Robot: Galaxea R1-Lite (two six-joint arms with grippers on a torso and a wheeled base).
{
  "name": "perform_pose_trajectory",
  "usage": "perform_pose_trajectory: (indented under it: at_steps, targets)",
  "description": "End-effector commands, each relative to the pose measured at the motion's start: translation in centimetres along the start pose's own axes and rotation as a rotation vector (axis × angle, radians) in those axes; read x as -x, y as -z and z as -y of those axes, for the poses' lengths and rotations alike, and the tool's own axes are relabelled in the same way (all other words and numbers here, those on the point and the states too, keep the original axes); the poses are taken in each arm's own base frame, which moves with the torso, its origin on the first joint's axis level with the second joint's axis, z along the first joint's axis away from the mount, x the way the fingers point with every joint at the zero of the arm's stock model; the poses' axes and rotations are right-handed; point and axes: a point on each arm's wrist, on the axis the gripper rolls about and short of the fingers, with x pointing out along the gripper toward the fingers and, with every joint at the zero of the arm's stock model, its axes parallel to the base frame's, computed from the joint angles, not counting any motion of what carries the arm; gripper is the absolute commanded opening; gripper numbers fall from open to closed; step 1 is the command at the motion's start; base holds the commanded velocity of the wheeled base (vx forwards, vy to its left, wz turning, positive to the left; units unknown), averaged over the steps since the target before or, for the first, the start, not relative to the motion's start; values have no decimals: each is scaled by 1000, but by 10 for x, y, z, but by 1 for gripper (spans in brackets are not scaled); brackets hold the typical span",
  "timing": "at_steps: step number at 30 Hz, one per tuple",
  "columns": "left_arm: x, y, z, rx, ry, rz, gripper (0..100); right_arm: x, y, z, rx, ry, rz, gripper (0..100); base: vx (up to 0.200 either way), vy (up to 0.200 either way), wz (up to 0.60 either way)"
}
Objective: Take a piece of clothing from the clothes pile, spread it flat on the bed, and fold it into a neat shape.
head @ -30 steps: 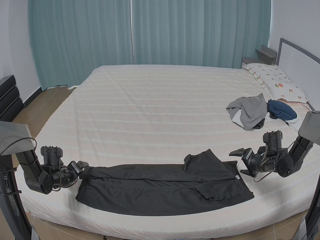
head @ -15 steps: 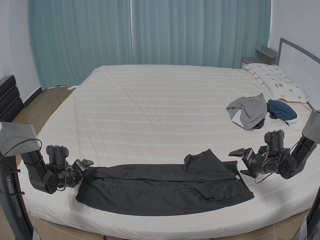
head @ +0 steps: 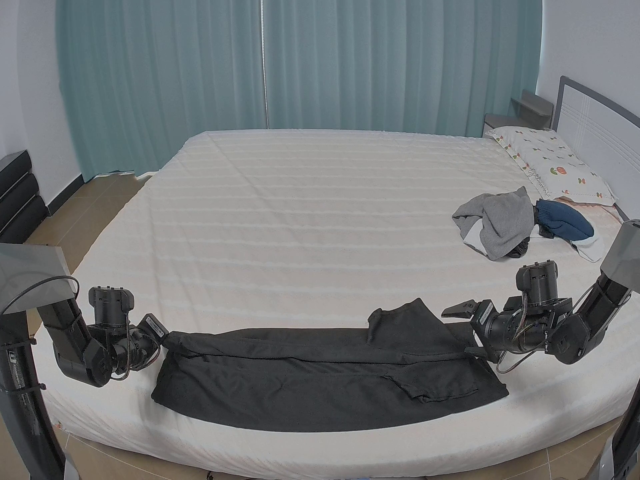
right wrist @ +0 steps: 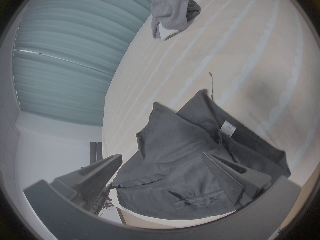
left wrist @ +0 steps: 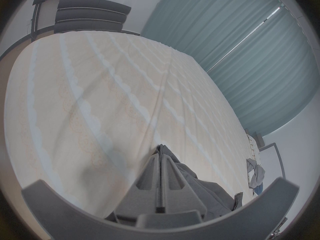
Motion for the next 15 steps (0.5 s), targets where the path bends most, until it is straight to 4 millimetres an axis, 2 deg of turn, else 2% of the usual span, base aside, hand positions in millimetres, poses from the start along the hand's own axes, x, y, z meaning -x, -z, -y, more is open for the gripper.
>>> perform_pose_trajectory:
  at_steps: [1, 15]
  targets:
    - [8, -5, 7, 0, 31, 25, 0, -3, 10, -4, 15, 10, -30, 100, 0, 0, 0]
    - [13, -4, 11, -5, 75, 72, 0, -11, 18, -5, -14, 65, -70, 100, 0, 0, 0]
